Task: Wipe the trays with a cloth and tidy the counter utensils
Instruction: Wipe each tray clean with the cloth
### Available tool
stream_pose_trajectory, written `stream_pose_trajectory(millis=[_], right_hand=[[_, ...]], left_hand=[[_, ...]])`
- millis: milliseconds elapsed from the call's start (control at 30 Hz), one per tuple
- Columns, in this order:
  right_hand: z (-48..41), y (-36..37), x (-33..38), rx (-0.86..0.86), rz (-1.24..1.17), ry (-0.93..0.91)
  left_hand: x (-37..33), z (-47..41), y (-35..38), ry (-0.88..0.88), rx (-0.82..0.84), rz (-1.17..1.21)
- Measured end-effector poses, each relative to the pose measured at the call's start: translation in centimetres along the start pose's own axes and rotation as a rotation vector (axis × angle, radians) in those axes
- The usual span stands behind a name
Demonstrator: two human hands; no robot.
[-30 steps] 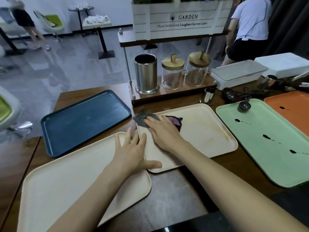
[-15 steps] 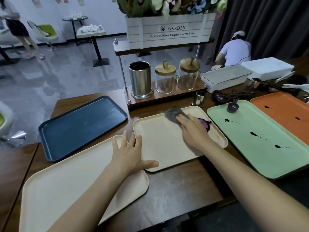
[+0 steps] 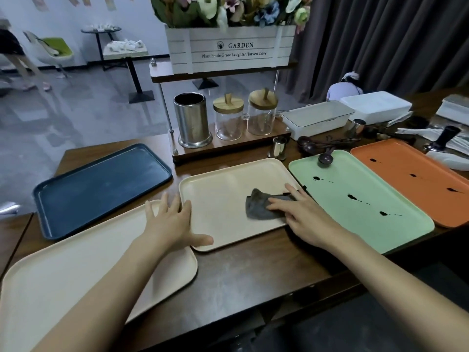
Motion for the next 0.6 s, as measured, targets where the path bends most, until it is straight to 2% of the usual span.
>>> stream_pose_trajectory(millis=[133, 233, 300, 500, 600], right_hand=[[2.1, -0.2, 0.4, -0.125, 0.208, 0.102], [2.9, 0.6, 0.9, -0.055, 0.277, 0.181], [2.1, 0.8, 0.8, 0.011, 0.237, 0.191], [-3.5, 0.9, -1.4, 0.090, 0.131, 0.065], [-7.9, 1.2, -1.7, 0.057, 0.081, 0.000]], left_hand=[[-2.0, -0.6, -0.6, 0.064, -0.029, -0.006], [-4.2, -1.5, -0.4, 0.073, -0.086, 0.059], [-5.4, -2.4, 0.4, 0.023, -0.057, 0.116], [-5.1, -3.1, 2.0, -0.009, 0.000, 0.128], [-4.9, -3.2, 2.3, -0.013, 0.007, 0.132]])
Point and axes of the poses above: each hand's wrist, its own z-axis away from the middle knuckle, its own y-axis out of the palm, x = y × z, the point moved 2 cm from there along -z, towards the middle knuckle, and after that the axes turned 15 degrees about y, right-handed, at the moved point
